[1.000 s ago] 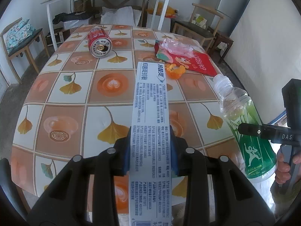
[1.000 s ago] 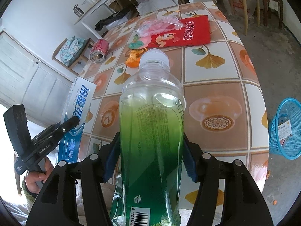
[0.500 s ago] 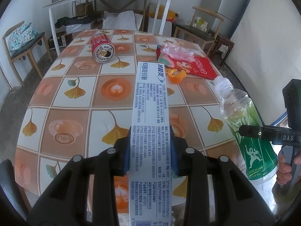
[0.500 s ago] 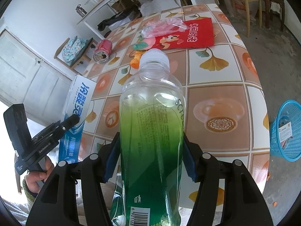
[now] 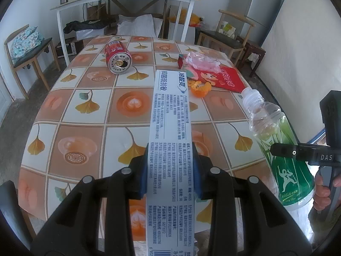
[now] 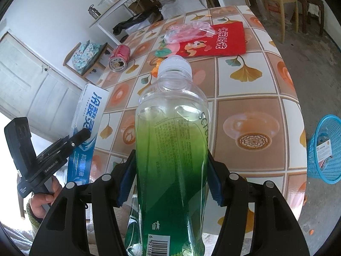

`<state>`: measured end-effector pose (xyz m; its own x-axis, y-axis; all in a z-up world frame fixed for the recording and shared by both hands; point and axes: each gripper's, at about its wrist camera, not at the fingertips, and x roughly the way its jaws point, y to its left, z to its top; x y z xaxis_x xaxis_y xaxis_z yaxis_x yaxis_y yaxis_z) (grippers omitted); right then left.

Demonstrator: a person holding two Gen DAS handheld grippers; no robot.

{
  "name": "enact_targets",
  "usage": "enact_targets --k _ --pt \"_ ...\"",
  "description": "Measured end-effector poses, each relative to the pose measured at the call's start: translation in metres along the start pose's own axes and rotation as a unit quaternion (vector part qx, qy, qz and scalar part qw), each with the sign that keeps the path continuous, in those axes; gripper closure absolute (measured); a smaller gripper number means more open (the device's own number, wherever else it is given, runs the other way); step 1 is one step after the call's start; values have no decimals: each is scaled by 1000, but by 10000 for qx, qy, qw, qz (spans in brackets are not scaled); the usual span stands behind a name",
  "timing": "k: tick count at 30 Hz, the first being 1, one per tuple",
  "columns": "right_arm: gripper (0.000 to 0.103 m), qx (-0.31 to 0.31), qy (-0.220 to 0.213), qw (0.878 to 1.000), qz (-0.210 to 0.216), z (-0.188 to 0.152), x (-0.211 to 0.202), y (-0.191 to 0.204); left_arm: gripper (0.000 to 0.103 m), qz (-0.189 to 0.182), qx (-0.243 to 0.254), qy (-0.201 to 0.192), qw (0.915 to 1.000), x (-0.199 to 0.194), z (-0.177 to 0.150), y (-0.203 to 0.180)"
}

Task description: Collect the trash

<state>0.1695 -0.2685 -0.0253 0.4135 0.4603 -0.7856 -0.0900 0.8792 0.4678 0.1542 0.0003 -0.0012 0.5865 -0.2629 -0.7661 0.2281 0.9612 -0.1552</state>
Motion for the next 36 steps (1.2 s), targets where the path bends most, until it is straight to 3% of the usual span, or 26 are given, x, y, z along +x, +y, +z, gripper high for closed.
enact_targets --k 24,29,36 --pt "45 145 -285 9989 331 -2 -24 -11 72 -173 203 -181 9995 -9 19 -23" --pt "45 448 -493 9968 450 -5 -42 -30 72 -388 383 -193 9983 -7 29 -43" --pt "45 951 -1011 9895 414 -18 -84 -66 72 -1081 815 -146 9907 1 54 -94"
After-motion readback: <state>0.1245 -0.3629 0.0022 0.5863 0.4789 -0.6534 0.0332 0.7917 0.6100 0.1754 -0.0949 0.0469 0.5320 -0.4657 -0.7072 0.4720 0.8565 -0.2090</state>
